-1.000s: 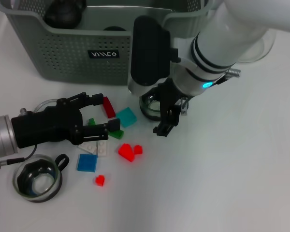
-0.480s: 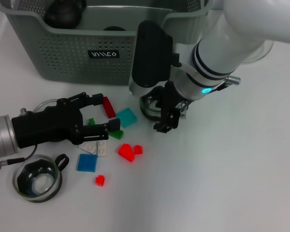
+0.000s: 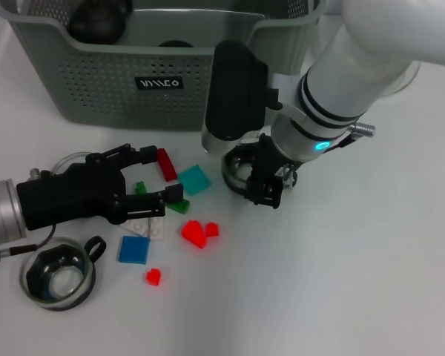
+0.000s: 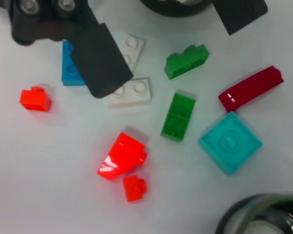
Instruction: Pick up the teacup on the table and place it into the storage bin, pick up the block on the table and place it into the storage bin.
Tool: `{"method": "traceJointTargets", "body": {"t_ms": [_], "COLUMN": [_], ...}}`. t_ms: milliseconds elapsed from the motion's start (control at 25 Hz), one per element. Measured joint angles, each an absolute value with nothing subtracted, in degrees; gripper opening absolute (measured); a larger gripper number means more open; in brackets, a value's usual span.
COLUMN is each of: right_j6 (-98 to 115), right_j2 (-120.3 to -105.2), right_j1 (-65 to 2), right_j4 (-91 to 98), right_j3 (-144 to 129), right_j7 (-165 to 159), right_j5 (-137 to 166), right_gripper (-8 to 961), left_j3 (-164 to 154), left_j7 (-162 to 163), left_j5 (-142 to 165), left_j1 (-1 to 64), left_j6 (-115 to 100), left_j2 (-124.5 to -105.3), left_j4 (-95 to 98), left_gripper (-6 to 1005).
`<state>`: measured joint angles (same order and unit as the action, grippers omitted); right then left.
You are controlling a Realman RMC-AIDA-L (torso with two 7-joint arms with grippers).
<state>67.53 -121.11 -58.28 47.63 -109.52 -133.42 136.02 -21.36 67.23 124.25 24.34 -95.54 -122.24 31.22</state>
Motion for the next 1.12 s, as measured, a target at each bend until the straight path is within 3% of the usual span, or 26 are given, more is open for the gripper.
{"method": "traceJointTargets", "body": {"t_ms": [240, 480, 920, 1120], "right_j6": [72.11, 80.49, 103.64, 100.58], "right_j2": [-120.52, -120.28, -119.7, -117.83], "right_j1": [-57.73, -57.19, -61.3, -64.97], "right_j4": [50.64, 55.33, 71.25, 70.19], "right_j3": [-106.4, -98.95, -66.39, -55.66], "right_j7": [-133.65, -133.02, -130.33, -130.13], "right_j5": [135.29, 135.85, 128.76, 122.8], "right_gripper": [127, 53, 53, 53], "left_j3": [-21.36, -21.36, -21.36, -21.36], "left_j7": [67.24, 67.24, 66.73, 66.67], "left_j5": [124.22, 124.24, 124.19, 124.18], "left_j1": [24.0, 23.73, 23.55, 23.47], "left_j6": [-95.75, -96.11, -96.28, -96.31], "left_j2": [-122.27, -122.23, -122.23, -122.3], "left_j4": [31.29, 31.38, 31.32, 31.26], "left_gripper": [864, 863, 860, 859]}}
